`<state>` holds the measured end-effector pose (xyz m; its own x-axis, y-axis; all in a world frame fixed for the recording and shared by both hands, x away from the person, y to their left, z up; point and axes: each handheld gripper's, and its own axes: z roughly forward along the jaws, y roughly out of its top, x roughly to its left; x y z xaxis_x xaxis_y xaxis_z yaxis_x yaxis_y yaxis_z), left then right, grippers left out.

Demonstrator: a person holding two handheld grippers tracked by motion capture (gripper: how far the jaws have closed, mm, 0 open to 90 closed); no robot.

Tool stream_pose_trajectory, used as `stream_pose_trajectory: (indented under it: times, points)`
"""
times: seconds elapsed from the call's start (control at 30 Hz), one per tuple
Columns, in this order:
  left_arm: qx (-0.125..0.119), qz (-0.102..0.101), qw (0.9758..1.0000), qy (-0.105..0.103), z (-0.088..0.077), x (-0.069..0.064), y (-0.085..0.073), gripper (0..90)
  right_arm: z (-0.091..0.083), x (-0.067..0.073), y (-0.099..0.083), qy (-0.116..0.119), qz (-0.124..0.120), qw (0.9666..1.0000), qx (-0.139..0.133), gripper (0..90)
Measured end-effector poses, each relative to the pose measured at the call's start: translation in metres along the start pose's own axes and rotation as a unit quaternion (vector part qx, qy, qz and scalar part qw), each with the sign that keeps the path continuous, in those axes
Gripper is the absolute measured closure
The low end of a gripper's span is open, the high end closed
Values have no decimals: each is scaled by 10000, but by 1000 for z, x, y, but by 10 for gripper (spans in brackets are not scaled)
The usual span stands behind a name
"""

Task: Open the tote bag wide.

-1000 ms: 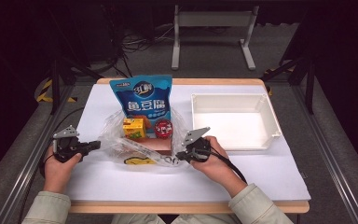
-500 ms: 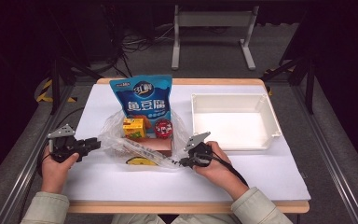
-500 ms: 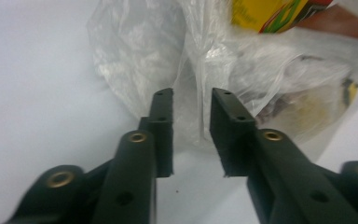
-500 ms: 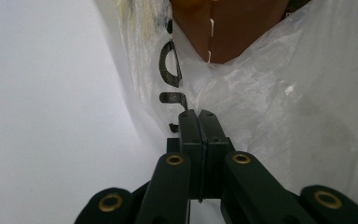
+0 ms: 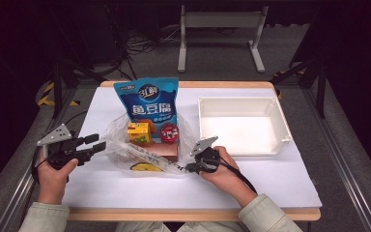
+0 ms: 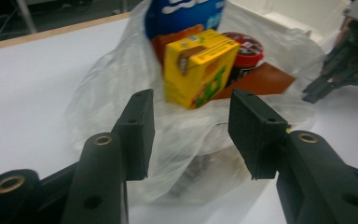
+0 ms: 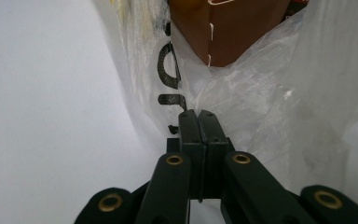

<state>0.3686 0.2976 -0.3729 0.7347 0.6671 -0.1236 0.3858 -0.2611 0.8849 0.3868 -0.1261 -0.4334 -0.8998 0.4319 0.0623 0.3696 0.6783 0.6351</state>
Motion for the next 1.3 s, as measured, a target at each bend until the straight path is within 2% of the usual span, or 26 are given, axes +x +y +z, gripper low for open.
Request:
stream_pose_trajectory:
  times: [0.07,0.23,0.37,0.57,0.6,0.8,1.0,1.13,1.3]
  points:
    - [5,1,9999,-152,6,-4,3,505,0,0,0,2,8,10000,-10,900]
    - [-32,25,9995,-309,22,-6,5,476,-1,0,0,12,13,10000,-29,900]
    - [50,37,9989,-463,36,-6,6,459,-1,-1,0,20,15,10000,-64,900]
    - [233,89,9986,-467,51,-6,5,438,-2,-1,0,37,49,9999,-88,900]
    - [237,152,9985,-461,53,-6,5,435,-2,-1,0,37,50,9999,-91,900]
    - [373,116,9976,-575,65,-5,2,425,-1,-1,0,51,66,9999,-106,900]
    - [623,286,9961,-557,75,-5,-1,420,-2,-2,-1,64,80,9999,-126,899]
    - [718,323,9954,-545,77,-5,-3,425,-2,-2,-1,81,94,9998,-148,899]
    - [742,360,9952,-521,77,-5,-5,476,-2,-2,-1,92,89,9998,-149,898]
